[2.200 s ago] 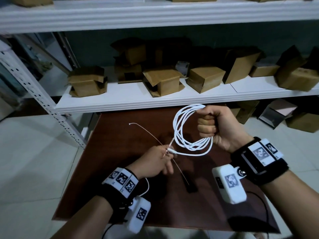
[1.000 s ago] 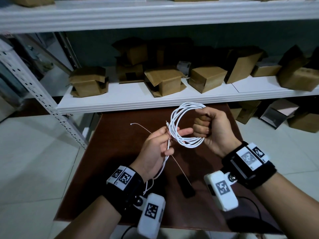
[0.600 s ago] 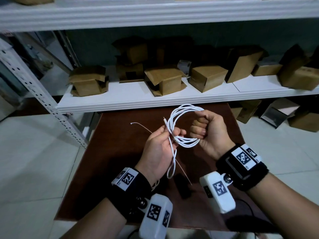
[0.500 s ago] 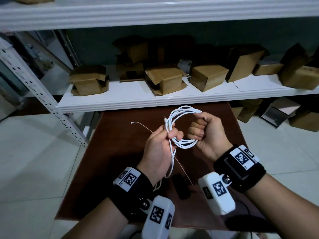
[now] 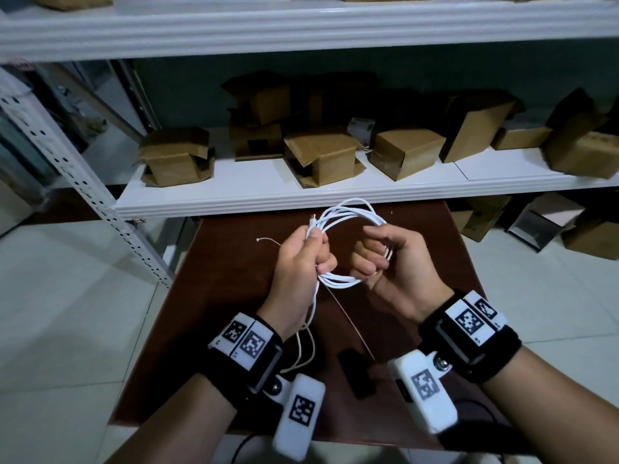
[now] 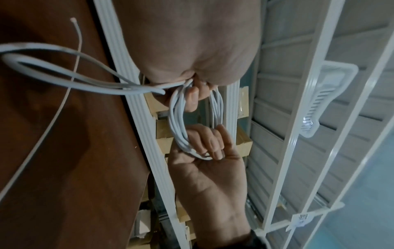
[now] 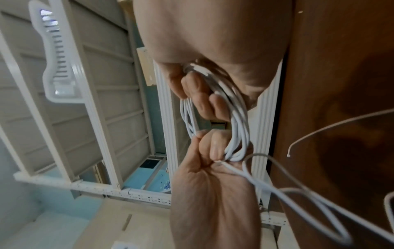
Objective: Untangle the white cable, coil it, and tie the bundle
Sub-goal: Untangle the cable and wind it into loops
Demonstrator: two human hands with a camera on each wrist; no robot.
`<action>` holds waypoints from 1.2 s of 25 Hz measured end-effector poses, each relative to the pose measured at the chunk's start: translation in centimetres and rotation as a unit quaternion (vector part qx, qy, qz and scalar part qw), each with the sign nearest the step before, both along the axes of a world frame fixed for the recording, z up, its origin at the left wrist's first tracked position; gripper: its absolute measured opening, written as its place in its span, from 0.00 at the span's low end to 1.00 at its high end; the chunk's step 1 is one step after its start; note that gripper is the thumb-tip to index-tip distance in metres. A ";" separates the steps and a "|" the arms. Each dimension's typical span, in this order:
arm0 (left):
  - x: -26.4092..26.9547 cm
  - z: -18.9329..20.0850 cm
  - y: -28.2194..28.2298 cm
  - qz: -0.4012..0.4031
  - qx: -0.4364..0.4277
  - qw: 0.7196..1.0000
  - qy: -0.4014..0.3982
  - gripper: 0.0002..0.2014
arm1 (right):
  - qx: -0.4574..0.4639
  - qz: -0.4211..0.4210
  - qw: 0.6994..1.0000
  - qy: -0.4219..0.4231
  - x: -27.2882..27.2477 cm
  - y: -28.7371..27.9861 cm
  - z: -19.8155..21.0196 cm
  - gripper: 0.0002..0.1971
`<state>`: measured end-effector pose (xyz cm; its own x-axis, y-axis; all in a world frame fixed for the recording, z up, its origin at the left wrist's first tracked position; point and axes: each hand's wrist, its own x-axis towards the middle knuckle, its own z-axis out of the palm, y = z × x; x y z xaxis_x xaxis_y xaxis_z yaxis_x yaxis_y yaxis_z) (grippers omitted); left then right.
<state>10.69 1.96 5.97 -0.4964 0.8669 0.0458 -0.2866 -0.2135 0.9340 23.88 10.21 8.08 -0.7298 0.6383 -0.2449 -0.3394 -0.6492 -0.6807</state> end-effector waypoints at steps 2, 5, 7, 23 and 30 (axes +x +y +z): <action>-0.5 0.2 -0.3 -0.014 -0.011 0.997 0.069 0.16 | 0.057 0.031 0.997 -0.040 0.2 -0.1 0.6 0.17; -0.6 0.2 -0.8 -0.053 -0.034 0.986 0.156 0.16 | 0.143 0.063 0.975 -0.159 0.9 0.4 1.0 0.16; -0.6 -0.1 -0.7 -0.088 -0.044 0.978 0.185 0.14 | 0.202 0.087 0.950 -0.224 1.3 0.7 1.1 0.08; -0.8 0.4 -0.6 -0.152 -0.044 0.981 0.110 0.09 | 0.145 0.040 0.961 -0.232 -0.1 0.1 0.6 0.30; -1.8 1.6 -1.8 -0.224 -0.025 0.974 0.032 0.12 | 0.125 0.079 0.975 -0.165 0.1 0.7 1.5 0.27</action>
